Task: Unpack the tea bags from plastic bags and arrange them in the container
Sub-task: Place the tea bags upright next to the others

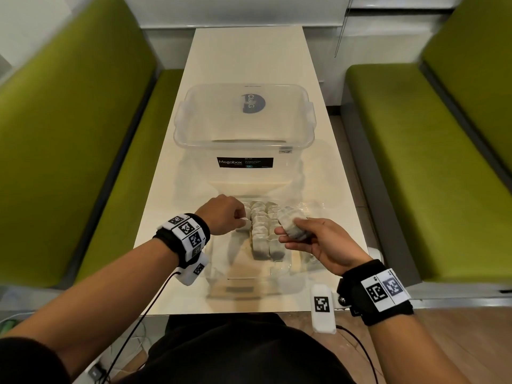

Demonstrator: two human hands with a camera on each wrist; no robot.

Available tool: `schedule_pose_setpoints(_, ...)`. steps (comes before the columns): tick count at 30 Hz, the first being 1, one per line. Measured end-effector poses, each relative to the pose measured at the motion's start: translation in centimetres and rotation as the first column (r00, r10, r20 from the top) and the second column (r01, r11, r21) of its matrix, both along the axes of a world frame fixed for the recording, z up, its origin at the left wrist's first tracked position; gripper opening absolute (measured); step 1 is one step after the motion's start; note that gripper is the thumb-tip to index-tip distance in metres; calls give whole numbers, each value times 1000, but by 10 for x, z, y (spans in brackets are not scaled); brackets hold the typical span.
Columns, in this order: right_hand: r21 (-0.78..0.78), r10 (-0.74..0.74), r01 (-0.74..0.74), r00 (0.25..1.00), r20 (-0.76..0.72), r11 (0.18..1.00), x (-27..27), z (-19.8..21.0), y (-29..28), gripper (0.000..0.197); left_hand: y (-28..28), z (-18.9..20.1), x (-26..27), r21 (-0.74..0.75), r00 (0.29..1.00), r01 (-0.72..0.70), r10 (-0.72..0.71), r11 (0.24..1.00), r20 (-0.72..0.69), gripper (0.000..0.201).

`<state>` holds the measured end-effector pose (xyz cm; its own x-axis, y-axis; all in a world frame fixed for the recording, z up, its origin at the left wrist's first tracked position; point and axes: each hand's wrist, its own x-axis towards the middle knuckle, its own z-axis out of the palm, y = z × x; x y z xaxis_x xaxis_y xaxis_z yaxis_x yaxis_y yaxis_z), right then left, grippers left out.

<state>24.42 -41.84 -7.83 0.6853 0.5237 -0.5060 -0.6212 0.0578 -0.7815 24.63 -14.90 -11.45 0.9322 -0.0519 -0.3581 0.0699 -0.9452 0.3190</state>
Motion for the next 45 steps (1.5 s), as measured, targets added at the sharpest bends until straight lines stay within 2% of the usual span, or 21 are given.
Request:
schedule_pose_setpoints(9, -4, -3, 3, 1000, 3, 1000, 0, 0, -2, 36, 1, -7, -1, 38, 995, -52, 49, 998, 82, 15)
schedule_pose_setpoints(14, -9, -5, 5, 1000, 5, 1000, 1, -2, -2, 39, 0, -7, 0, 2, 999, -18, 17, 1000, 50, 12)
schedule_pose_setpoints(19, -16, -3, 4, 1000, 7, 1000, 1, -2, -1, 31, 0, -2, 5, -35, 1000, 11, -11, 999, 3, 14)
schedule_pose_setpoints(30, -31, 4, -4, 1000, 14, 1000, 2, -6, 0, 39, -5, -3, 8, 149, 996, -30, 16, 988, 90, 14)
schedule_pose_setpoints(37, -13, -45, 44, 999, -8, 999, 3, -8, 4, 30, -4, 1, 5, 203, 986, -86, 54, 975, 161, 24)
schedule_pose_setpoints(41, -8, -57, 57, 998, -7, 998, 5, -12, 4, 27, 0, 6, 4, 142, 984, -126, 105, 982, 147, 31)
schedule_pose_setpoints(45, -39, -32, 33, 999, 39, 999, 4, -13, 3, 25, 5, 18, 0, 72, 977, -171, 160, 983, 144, 24)
